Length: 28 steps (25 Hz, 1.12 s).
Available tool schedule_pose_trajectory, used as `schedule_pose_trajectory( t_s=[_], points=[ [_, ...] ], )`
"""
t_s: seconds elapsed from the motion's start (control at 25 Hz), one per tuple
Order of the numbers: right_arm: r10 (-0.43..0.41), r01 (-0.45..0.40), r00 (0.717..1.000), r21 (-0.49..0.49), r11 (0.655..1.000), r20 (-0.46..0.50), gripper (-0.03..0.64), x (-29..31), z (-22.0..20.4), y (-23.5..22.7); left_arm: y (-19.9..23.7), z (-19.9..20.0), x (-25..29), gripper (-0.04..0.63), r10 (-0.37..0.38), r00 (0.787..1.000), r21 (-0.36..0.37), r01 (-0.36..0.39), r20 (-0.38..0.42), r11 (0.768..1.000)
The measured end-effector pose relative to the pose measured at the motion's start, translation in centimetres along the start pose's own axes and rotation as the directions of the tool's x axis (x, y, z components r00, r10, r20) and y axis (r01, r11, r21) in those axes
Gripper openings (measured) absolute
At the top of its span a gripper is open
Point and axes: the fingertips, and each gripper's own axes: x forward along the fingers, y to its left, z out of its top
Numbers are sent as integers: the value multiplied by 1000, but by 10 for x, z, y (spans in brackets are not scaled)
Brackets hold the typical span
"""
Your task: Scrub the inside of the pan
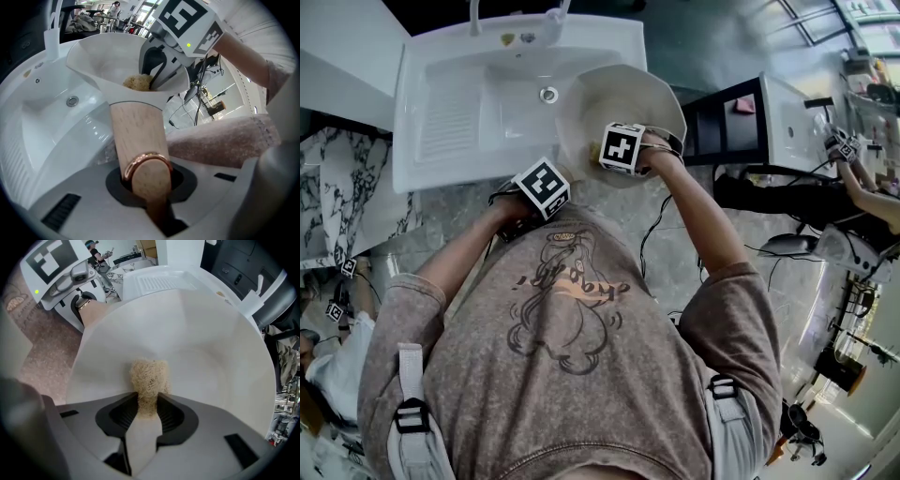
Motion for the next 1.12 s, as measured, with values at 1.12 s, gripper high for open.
schedule_pose_trajectory(
  t_s=[1.12],
  points=[
    [-210, 178, 971, 241, 954, 112, 141, -10, 19, -74, 2, 1, -1, 51, -14, 1000, -2, 14, 1, 1000]
  ],
)
